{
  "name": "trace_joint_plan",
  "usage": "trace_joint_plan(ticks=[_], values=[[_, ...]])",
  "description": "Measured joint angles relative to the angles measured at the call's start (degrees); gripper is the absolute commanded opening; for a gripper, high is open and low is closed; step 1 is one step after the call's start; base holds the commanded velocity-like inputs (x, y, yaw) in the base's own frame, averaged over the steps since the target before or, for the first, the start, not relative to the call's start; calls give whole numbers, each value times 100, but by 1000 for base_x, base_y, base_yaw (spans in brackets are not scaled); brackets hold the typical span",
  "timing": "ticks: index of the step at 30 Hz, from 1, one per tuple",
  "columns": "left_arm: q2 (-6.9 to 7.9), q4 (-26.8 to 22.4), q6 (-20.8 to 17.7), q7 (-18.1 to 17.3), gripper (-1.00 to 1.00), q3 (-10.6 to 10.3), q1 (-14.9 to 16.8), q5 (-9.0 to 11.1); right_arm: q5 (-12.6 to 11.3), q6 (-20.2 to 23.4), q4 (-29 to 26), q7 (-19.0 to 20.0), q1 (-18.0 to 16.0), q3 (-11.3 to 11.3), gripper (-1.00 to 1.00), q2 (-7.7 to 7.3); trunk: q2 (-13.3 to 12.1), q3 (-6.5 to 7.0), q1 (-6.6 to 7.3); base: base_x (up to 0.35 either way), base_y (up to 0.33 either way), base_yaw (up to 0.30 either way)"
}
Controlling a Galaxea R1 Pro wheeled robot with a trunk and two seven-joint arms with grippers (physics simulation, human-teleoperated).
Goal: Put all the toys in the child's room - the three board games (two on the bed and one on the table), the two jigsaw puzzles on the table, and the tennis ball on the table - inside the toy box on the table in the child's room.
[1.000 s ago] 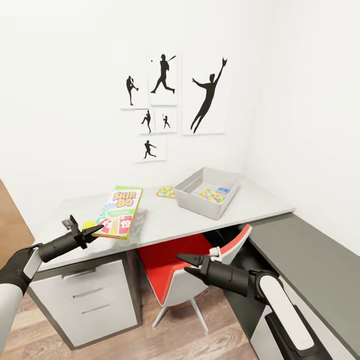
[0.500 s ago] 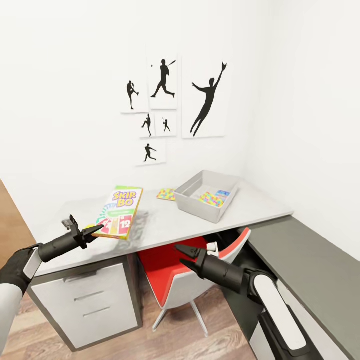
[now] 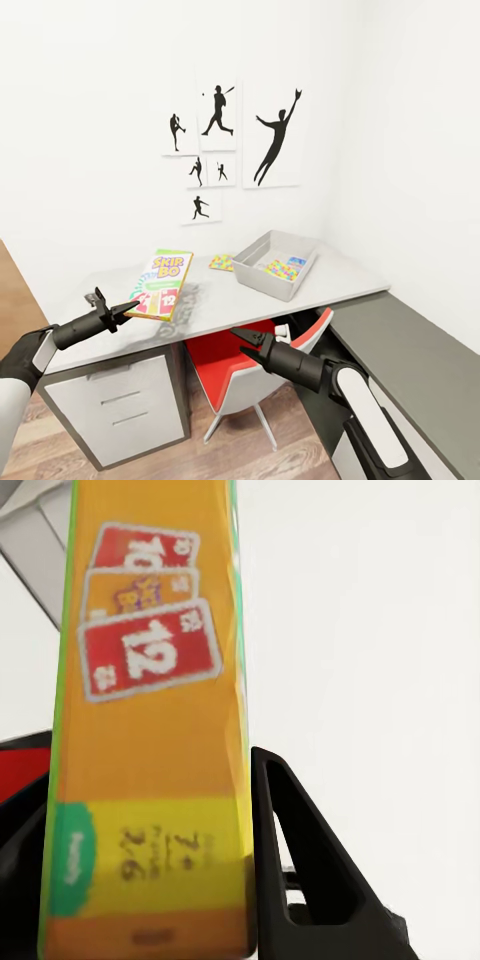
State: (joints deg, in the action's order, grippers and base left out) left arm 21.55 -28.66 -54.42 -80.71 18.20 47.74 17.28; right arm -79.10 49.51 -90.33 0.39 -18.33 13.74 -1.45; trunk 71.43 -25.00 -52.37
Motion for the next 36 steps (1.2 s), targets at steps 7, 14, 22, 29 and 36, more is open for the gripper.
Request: trace_joint_plan(ticks=[7, 14, 22, 29, 36], values=[[-2, 0, -1, 0, -100, -12, 2, 2, -28, -27, -4, 463, 0, 3, 100, -15, -281, 126, 154, 0, 0, 0], [-4, -1, 0, 0, -100, -18, 1, 2, -26, -32, 2, 505, 0, -4, 100, -15, -562, 252, 308, 0, 0, 0], [-2, -2, -1, 0, -100, -15, 3, 2, -33, -35, 1, 507, 0, 5, 100, -10, -883, 396, 483, 0, 0, -11], [-3, 2, 0, 1, -100, -16, 5, -2, -35, -29, 0, 511, 2, 13, 100, -17, -1164, 538, 637, 0, 0, -205], [1, 3, 2, -6, -100, -16, 0, -6, -35, -30, -3, 532, 2, 12, 100, -17, -1445, 688, 791, 0, 0, -260]])
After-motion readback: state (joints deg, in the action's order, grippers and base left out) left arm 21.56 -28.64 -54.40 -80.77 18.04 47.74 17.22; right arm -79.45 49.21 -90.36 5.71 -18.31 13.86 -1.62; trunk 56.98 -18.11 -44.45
